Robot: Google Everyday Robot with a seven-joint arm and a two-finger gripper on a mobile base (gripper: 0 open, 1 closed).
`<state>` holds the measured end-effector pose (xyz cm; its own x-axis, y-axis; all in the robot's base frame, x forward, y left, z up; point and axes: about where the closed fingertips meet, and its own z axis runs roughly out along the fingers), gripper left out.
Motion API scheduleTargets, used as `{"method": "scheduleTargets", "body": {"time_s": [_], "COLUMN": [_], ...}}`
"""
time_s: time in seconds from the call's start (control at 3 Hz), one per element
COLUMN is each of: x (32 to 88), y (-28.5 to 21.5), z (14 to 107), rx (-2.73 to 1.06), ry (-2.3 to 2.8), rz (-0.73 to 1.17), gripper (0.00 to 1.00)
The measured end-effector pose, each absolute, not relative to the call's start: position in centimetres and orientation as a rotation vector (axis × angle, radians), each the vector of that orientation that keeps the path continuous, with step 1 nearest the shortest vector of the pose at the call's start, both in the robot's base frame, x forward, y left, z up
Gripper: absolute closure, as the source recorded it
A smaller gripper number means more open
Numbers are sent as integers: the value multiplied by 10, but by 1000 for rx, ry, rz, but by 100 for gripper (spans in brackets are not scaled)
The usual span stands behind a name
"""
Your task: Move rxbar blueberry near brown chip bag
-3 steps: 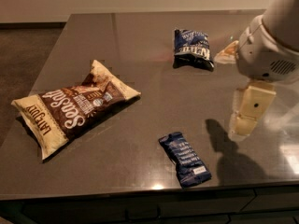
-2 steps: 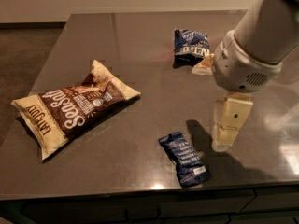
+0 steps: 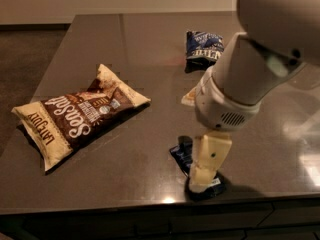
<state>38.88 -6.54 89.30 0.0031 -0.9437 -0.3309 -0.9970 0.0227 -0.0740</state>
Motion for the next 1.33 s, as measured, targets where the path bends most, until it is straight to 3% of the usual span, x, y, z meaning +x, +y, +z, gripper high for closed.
{"method": "scheduleTargets", "body": {"time_s": [1.33], "x": [389], "y": [-64], "z": [840], "rx": [-1552], "ry": [2327], "rz": [354], "gripper": [0]}}
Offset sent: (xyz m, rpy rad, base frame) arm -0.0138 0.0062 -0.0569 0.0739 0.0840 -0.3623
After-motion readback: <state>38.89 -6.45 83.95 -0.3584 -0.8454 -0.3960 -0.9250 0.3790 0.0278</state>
